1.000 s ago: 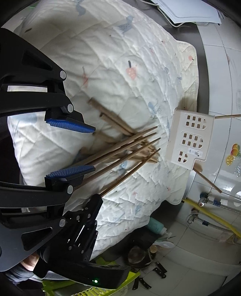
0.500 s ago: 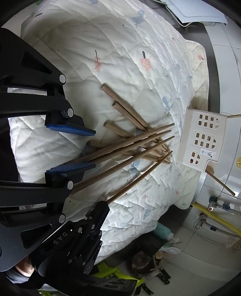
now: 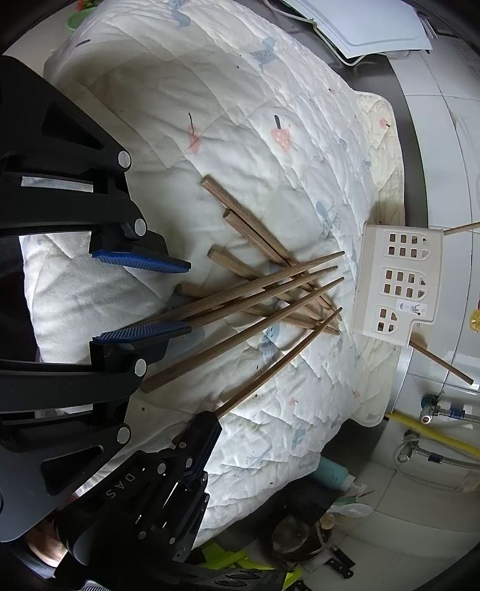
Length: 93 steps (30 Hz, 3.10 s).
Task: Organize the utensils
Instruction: 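Lower the left tool onto a chopstick in the pile and close it, then lift both held chopsticks and carry them over the white holder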
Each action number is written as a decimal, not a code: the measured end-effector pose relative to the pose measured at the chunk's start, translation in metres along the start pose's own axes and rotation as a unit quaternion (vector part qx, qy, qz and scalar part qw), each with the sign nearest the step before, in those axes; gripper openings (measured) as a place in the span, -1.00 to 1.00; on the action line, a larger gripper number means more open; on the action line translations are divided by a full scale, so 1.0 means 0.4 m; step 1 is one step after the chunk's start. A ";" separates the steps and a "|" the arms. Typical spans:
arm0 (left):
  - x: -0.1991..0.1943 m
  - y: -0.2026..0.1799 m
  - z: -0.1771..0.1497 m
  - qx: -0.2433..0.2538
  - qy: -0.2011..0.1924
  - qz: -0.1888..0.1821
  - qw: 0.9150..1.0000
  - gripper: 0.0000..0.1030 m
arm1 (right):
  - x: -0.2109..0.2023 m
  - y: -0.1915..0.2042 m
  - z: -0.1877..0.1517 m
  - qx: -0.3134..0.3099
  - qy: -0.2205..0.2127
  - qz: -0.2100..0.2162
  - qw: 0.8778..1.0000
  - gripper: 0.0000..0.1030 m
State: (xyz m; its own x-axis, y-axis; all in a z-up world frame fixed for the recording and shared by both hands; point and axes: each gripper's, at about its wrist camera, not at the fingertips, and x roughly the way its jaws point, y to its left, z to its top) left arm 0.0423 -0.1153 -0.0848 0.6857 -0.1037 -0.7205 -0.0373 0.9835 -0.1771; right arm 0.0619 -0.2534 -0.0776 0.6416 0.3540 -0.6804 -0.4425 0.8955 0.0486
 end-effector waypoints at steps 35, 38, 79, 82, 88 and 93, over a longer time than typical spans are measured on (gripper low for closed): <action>-0.006 0.050 -0.009 -0.043 0.029 -0.017 0.998 -0.71 | 0.002 -0.002 -0.002 0.005 -0.003 0.002 1.000 -0.87; -0.009 0.051 -0.013 -0.045 0.032 -0.018 0.998 -0.70 | 0.005 -0.001 -0.002 0.007 -0.004 0.002 1.000 -0.87; -0.088 0.111 0.070 0.058 -0.058 -0.059 0.995 -0.89 | -0.103 0.021 0.093 -0.001 -0.067 -0.014 0.998 -0.87; -0.104 0.120 0.101 0.071 -0.078 -0.062 0.992 -0.89 | -0.135 0.021 0.140 -0.007 -0.084 -0.012 0.996 -0.87; -0.119 0.147 0.170 0.076 -0.106 -0.074 0.989 -0.89 | -0.177 0.004 0.243 -0.008 -0.104 0.003 0.995 -0.87; -0.122 0.159 0.241 0.082 -0.112 -0.086 0.987 -0.89 | -0.192 -0.018 0.343 -0.010 -0.108 0.009 0.994 -0.87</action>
State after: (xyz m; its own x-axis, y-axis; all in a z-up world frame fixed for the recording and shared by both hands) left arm 0.0766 -0.0332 0.0038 0.8155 -0.2546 -0.5198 0.1995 0.9667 -0.1604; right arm 0.1017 -0.2498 0.0748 0.7524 0.4209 -0.5066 -0.4659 0.8838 0.0424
